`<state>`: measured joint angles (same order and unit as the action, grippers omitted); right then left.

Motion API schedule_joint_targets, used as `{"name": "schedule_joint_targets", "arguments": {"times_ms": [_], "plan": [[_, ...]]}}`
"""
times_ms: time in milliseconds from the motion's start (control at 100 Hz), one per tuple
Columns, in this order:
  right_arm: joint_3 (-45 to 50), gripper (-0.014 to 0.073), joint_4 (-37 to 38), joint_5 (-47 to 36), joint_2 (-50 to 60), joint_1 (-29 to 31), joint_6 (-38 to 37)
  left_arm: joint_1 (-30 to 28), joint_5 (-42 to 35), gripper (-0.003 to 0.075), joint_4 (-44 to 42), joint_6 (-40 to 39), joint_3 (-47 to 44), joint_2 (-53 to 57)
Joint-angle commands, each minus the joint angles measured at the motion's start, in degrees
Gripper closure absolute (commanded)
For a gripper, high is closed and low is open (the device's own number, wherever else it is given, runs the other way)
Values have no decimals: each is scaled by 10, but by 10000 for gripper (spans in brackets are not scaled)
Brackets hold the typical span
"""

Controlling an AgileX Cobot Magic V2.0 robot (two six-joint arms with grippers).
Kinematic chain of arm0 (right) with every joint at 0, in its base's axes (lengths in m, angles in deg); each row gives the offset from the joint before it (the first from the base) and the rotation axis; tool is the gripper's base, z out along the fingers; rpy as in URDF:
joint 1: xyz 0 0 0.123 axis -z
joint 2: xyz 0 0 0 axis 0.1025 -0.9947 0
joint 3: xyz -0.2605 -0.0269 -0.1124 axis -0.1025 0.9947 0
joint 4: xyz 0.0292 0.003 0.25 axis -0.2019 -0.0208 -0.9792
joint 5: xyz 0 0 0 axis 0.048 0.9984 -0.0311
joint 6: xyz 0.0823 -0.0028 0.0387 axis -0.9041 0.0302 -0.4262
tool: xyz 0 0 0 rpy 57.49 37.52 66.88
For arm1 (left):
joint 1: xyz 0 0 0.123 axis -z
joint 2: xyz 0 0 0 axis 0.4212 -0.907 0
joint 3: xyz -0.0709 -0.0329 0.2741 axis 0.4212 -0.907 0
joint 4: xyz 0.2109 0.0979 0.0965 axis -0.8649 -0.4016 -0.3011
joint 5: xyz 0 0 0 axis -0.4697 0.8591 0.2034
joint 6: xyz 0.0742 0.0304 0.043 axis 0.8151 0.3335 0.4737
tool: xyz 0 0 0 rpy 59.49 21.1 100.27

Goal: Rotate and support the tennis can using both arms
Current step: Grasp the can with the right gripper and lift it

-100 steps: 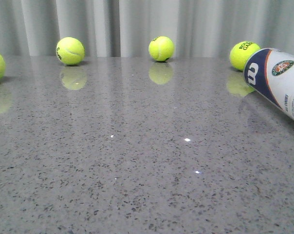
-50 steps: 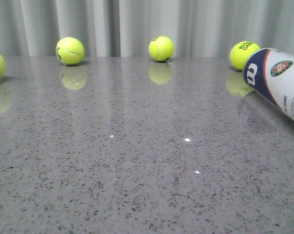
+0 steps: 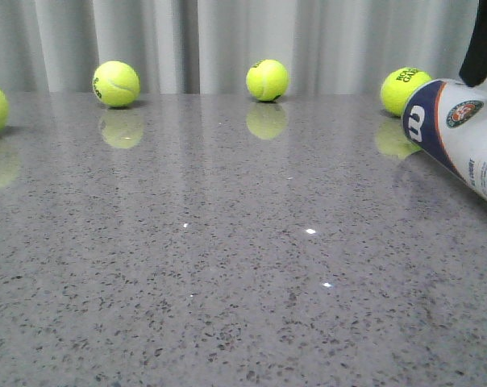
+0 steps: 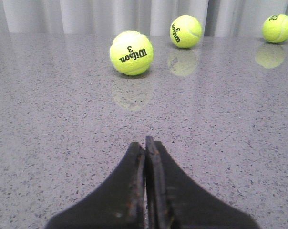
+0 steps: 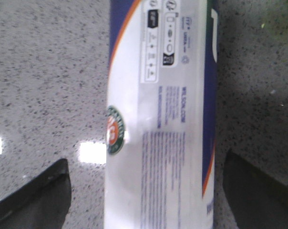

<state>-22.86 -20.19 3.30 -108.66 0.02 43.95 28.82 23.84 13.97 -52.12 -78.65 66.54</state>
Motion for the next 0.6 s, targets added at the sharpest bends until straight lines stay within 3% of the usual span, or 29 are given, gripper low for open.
{"name": "schedule_joint_targets", "arguments": {"times_ms": [0, 460, 590], "plan": [[-19, -43, -10, -27, -7, -1, 5, -2, -45, 741, 2, -4, -28, 22], [-19, -36, -10, -45, -73, -1, 5, -2, -45, 741, 2, -4, -28, 22], [-19, 98, -10, -46, -75, -1, 5, -2, -45, 741, 2, -4, -28, 22]]}}
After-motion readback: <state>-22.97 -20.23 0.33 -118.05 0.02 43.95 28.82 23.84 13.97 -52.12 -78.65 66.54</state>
